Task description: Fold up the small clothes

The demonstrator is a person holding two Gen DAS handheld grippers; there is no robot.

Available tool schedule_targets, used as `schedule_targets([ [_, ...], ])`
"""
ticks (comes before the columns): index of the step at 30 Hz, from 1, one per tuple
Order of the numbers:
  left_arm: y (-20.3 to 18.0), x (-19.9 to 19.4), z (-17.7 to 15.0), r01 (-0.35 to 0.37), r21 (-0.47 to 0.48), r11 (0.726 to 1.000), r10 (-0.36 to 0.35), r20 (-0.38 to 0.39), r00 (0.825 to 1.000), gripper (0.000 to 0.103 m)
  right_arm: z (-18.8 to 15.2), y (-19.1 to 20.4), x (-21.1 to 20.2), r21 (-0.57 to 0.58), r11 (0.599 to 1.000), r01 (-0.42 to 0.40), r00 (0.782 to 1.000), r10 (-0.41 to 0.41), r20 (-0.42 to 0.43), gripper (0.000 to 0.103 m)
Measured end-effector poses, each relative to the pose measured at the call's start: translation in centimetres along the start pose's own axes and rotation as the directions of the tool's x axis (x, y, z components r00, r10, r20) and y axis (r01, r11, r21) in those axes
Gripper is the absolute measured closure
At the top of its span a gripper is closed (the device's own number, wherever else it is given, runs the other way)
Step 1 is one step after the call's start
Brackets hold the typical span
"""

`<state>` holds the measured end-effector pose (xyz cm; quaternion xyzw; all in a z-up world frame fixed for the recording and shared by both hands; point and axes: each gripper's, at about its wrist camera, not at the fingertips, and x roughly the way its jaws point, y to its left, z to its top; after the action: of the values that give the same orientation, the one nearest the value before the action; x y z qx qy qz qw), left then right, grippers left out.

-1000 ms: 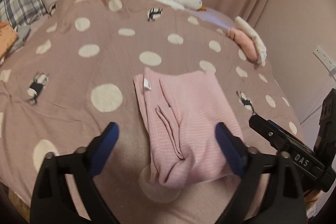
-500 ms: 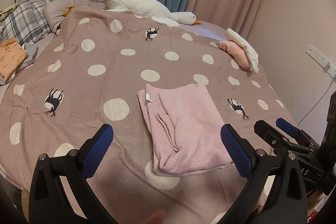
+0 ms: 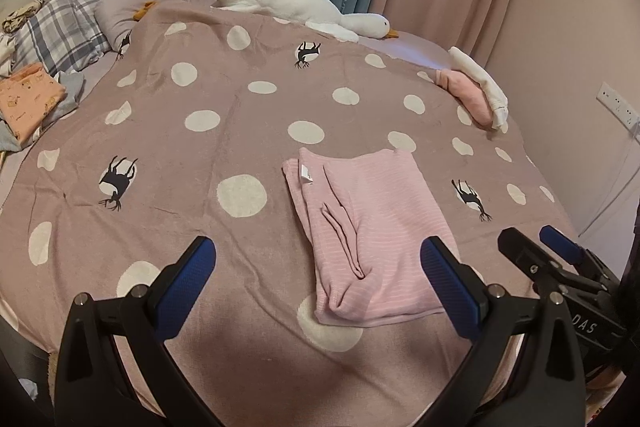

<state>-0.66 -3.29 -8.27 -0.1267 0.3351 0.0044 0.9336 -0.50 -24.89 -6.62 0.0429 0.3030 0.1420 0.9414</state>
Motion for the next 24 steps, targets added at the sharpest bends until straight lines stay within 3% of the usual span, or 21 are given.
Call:
schedule_targets([
  [24, -0.5, 1.1, -0.4, -0.016, 0.023, 1.000, 0.017, -0.033, 0.999, 0.000, -0.3, -0.2, 0.8, 0.021, 1.000, 0.016, 0.999, -0.015, -0.031, 0.001],
])
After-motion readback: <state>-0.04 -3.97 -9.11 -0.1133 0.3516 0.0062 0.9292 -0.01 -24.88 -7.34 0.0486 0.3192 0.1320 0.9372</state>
